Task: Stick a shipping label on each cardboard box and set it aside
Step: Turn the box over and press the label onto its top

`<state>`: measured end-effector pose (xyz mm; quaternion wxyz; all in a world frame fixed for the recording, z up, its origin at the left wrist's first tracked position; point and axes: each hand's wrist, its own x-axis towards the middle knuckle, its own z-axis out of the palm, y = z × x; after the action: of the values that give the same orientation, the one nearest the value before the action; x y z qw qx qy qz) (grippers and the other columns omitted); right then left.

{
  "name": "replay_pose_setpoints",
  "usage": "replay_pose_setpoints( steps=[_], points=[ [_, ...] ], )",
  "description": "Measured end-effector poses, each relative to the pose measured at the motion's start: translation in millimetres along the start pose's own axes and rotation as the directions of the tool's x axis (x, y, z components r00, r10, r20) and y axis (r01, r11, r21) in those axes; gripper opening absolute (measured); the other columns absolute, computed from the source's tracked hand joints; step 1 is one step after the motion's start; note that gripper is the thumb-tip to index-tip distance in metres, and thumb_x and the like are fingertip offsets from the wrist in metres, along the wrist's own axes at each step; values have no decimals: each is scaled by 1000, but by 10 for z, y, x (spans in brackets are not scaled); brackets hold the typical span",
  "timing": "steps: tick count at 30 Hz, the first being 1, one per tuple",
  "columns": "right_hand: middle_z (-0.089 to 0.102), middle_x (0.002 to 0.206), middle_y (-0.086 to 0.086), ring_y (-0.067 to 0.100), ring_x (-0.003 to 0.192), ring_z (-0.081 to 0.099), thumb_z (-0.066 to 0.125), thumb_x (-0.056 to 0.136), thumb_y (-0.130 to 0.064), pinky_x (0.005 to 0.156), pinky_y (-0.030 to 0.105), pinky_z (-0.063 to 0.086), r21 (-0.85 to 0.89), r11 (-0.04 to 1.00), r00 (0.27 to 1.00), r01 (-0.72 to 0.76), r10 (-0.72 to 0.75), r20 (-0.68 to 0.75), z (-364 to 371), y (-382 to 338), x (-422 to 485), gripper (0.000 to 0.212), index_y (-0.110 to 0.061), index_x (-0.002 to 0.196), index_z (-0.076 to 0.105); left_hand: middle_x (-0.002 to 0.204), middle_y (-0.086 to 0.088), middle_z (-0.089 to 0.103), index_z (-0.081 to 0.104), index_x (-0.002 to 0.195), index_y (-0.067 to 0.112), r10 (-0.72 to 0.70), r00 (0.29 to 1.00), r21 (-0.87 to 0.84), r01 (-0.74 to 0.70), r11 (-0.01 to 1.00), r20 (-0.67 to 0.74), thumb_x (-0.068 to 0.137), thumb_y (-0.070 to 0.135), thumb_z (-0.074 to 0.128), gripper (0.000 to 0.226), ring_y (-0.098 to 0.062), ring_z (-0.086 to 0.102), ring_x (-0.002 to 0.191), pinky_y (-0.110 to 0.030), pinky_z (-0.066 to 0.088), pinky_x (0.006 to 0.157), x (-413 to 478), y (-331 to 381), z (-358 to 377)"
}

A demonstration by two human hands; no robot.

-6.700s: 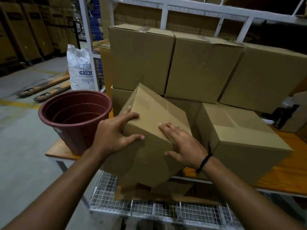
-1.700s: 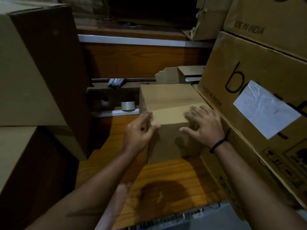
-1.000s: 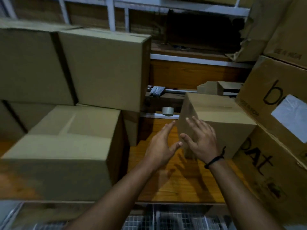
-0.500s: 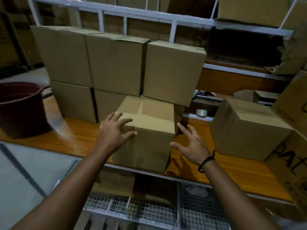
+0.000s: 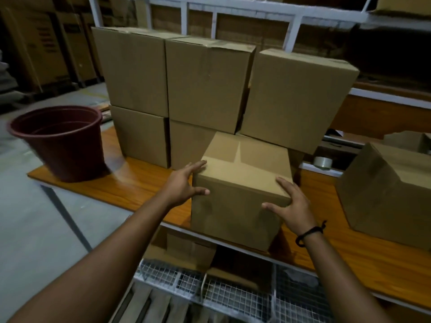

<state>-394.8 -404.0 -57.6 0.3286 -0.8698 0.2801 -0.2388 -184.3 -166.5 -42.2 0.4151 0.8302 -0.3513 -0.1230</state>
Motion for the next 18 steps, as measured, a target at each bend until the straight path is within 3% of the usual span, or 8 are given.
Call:
replay_pose_setpoints(
  steps=[3,7,9,12,13,15,18],
  points=[
    [49,140,3,22,131,43,84,57,-42,106,45,43,32,999,998,-22,24,-61,76,-45,-67,83,-28,133,54,142,2,50,53,135,38,21,998,-74,-26,997,-62,73,26,82,70,-12,46,125,-32,45,104,51,-58,61],
    [52,139,6,26,135,41,79,56,-50,103,50,45,57,998,994,-11,17,-109,243,-279,-313,83,-28,133,55,129,9,55,57,129,41,95,987,-105,-108,989,-126,74,26,80,61,-15,57,113,-34,55,91,-60,-294,-125],
    [50,141,7,21,136,38,80,57,-48,107,45,42,49,999,992,0,7,-125,363,-461,-425,81,-29,133,55,121,14,53,54,126,45,163,976,-93,-177,980,-147,76,26,79,59,-13,59,107,-27,57,82,-156,-474,-284],
    [47,144,6,5,134,29,84,60,-36,111,29,31,63,998,990,6,3,-144,628,-809,-553,78,-26,132,55,118,15,53,53,126,45,251,950,-43,-263,964,-188,78,26,78,57,-7,59,99,-9,51,70,-289,-738,-611],
    [46,144,6,7,135,31,84,60,-36,111,31,34,75,997,990,7,4,-141,706,-919,-577,78,-25,132,55,118,15,53,52,126,45,266,943,-19,-275,961,-201,78,26,78,58,-6,60,98,-7,50,68,-309,-816,-711],
    [46,143,6,16,134,39,81,58,-41,107,41,43,94,996,990,-1,14,-137,893,-1122,-596,80,-25,132,56,118,15,54,53,126,44,290,933,16,-294,956,-211,77,26,79,58,-8,62,96,-12,52,69,-331,-990,-944],
    [47,143,6,20,133,42,81,57,-44,105,45,45,95,995,992,-30,41,-123,1131,-1345,-573,81,-27,132,56,120,10,57,54,128,44,289,939,13,-292,956,-184,77,29,79,58,-13,65,94,-31,60,71,-307,-1222,-1206]
  ],
)
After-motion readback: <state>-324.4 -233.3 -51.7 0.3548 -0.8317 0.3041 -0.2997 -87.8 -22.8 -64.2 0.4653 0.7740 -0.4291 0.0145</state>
